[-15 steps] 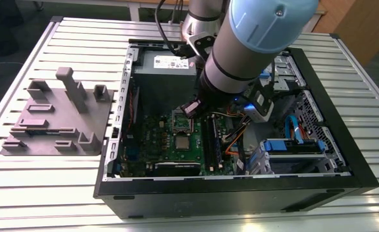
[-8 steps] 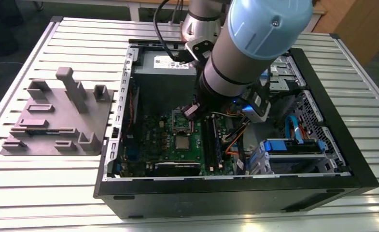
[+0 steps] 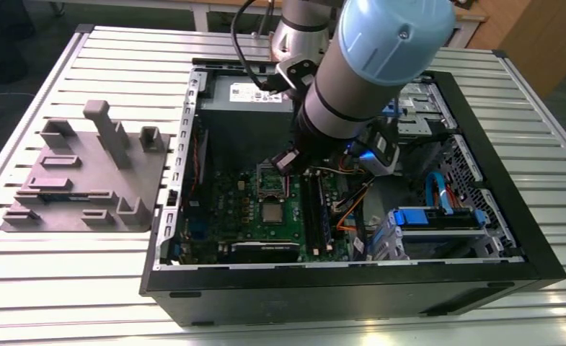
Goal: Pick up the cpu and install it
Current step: 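Close the cpu cover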
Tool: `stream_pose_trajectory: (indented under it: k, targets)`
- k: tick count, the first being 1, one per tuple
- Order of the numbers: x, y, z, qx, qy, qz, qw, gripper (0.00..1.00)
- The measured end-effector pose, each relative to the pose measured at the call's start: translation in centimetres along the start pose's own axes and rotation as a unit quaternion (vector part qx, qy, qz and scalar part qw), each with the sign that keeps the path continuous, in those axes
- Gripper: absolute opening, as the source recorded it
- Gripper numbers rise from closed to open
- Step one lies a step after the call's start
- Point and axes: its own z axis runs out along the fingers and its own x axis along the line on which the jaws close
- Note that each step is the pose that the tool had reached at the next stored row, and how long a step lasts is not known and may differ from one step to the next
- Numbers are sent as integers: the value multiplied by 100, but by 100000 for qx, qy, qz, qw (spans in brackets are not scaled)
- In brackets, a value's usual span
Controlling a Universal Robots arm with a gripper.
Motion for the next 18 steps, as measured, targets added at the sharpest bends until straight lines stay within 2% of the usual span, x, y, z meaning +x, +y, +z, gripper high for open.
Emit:
stream_pose_trajectory:
  k: [4, 5, 10, 14, 18]
  targets:
    - [3, -7, 27, -290, 969, -3322, 99940, 10]
    - [2, -9, 33, -325, 1106, -3766, 99922, 10]
    - [-19, -4, 65, -335, 1167, -3953, 99914, 10]
    - [-63, 22, 103, -343, 1162, -3959, 99914, 10]
    - [-86, 26, 143, -456, 1073, -3981, 99914, 10]
